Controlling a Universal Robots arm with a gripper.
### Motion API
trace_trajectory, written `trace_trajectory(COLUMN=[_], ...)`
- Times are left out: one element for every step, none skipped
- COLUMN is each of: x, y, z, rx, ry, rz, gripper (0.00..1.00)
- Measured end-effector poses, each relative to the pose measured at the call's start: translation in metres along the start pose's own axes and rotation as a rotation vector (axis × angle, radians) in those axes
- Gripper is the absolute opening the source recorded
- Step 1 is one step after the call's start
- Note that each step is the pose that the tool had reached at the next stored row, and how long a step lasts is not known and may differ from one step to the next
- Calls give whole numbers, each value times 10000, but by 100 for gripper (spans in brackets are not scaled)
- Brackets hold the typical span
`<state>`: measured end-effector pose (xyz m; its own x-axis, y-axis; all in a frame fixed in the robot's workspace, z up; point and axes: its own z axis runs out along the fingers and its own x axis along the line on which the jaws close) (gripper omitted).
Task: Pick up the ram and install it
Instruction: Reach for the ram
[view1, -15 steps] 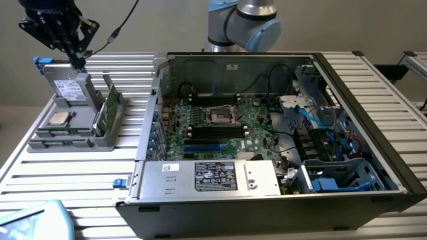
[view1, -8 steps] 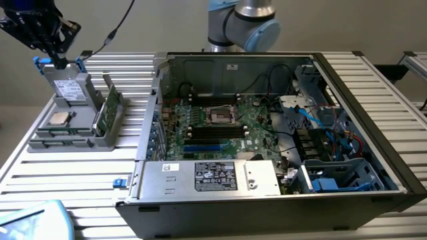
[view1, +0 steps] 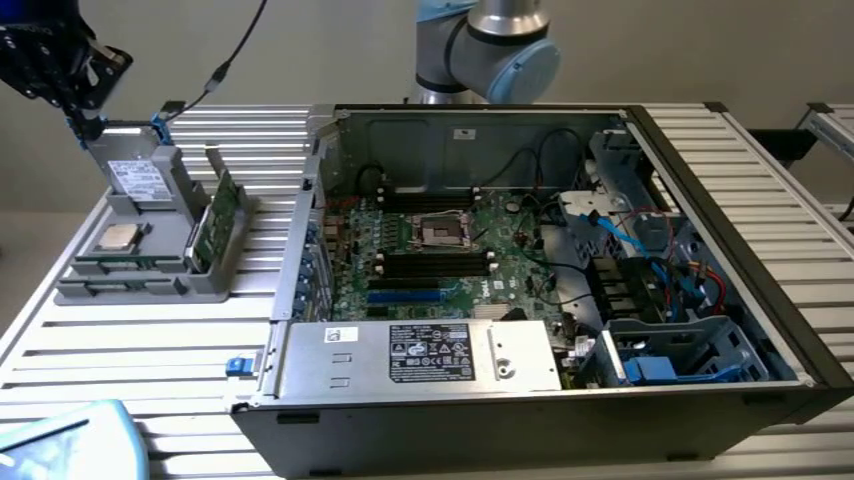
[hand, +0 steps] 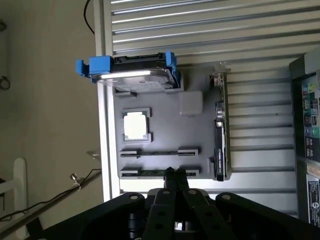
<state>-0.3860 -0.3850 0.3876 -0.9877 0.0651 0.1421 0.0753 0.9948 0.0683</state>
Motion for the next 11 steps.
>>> trace_trajectory(x=[11, 20, 27, 31, 33, 35, 36, 37, 38, 39, 40], y=[-1, -1, -2, -2, -3, -3, -3, -3, -3, -3, -3], z=[3, 4, 6, 7, 9, 10, 12, 14, 17, 20, 22], rx=[91, 221, 335, 449, 548, 643, 733, 829, 923, 1017, 1117], ry=[10, 19, 24, 30, 32, 32, 33, 33, 32, 29, 27], rz=[-31, -83, -138, -213, -300, -394, -473, -561, -644, -713, -766], gripper=[11, 11, 11, 11, 11, 11, 11, 11, 11, 11, 11])
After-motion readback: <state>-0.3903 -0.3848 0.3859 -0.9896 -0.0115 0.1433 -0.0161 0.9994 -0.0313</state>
